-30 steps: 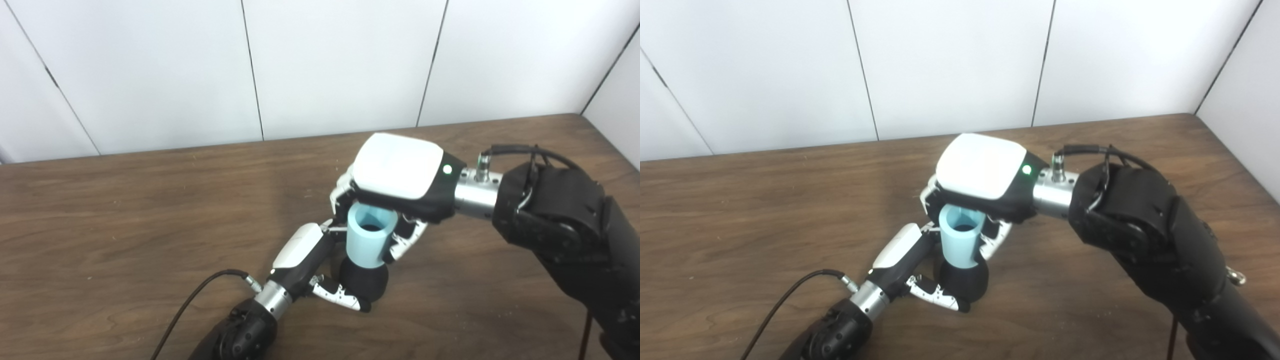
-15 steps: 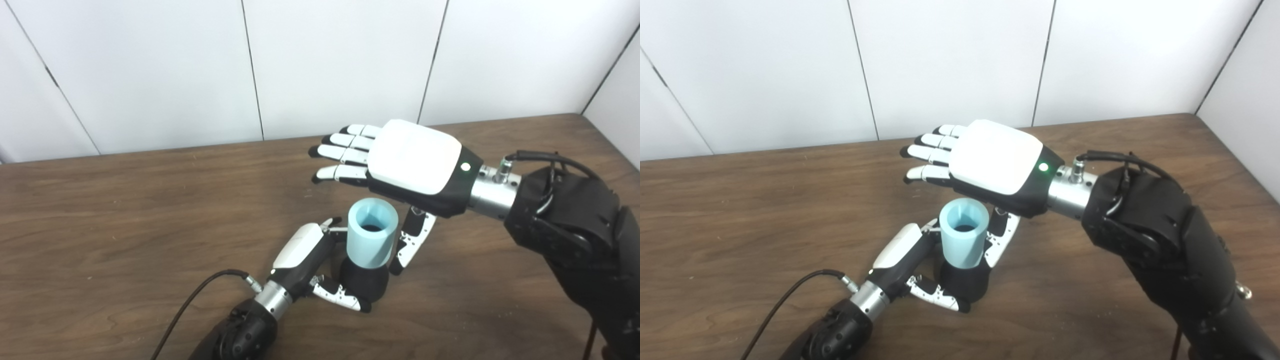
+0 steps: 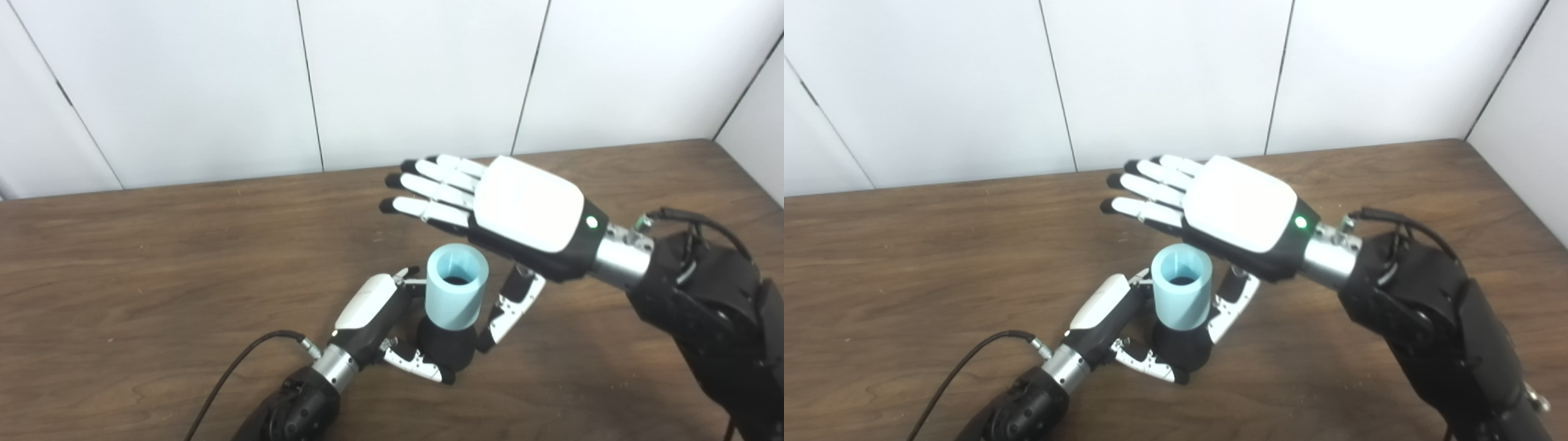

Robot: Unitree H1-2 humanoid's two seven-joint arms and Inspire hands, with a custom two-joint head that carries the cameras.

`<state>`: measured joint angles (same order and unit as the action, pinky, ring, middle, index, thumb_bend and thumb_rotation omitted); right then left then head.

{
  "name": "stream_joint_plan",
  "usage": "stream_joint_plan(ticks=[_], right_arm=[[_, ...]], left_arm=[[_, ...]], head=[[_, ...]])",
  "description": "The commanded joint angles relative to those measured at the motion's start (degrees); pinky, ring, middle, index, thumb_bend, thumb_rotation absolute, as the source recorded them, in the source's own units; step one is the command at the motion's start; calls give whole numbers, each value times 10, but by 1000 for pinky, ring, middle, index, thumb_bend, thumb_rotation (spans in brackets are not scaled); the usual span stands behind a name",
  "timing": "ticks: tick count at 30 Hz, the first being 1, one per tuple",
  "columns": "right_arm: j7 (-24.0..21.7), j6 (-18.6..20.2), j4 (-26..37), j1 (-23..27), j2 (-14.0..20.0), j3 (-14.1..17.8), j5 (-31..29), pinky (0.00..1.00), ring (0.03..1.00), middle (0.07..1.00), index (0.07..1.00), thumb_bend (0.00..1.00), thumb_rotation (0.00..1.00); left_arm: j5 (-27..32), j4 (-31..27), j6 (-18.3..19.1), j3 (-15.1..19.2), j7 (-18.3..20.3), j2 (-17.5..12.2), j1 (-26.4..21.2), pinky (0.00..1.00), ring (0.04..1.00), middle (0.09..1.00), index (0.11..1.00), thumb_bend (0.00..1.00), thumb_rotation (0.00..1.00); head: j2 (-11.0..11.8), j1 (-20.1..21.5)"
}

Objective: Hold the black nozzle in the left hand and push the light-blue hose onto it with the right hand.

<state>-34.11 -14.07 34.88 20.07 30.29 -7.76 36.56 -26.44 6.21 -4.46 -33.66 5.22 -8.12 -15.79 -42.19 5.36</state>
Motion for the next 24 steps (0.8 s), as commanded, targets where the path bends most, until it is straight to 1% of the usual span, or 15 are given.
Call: stream_joint_plan(ticks=[1, 4, 8, 14, 24], right_arm=[[20, -7, 2, 8, 11, 16, -10, 942, 1000, 1000, 997, 1000, 491], [20, -9, 3, -6, 15, 19, -7, 944, 1000, 1000, 1000, 1000, 493], [26, -21, 1, -30, 22, 24, 6, 963, 1000, 1000, 1000, 1000, 504], [21, -22, 4, -38, 20, 26, 17, 998, 1000, 1000, 1000, 1000, 507], [24, -33, 6, -49, 22, 26, 23, 1000, 1000, 1000, 1000, 994, 530]], left_arm=[[-28, 35, 52, -24, 63, -20, 38, 964, 728, 547, 442, 514, 0], [-28, 33, 52, -24, 63, -20, 38, 963, 728, 548, 442, 514, 0], [-29, 32, 53, -25, 65, -22, 38, 991, 733, 549, 442, 514, 0], [-28, 33, 52, -25, 66, -22, 38, 997, 734, 549, 442, 514, 0], [-25, 33, 53, -22, 64, -20, 37, 980, 730, 547, 444, 515, 0]], head=[[0, 0], [-1, 0], [-2, 1], [-3, 1], [-3, 1]])
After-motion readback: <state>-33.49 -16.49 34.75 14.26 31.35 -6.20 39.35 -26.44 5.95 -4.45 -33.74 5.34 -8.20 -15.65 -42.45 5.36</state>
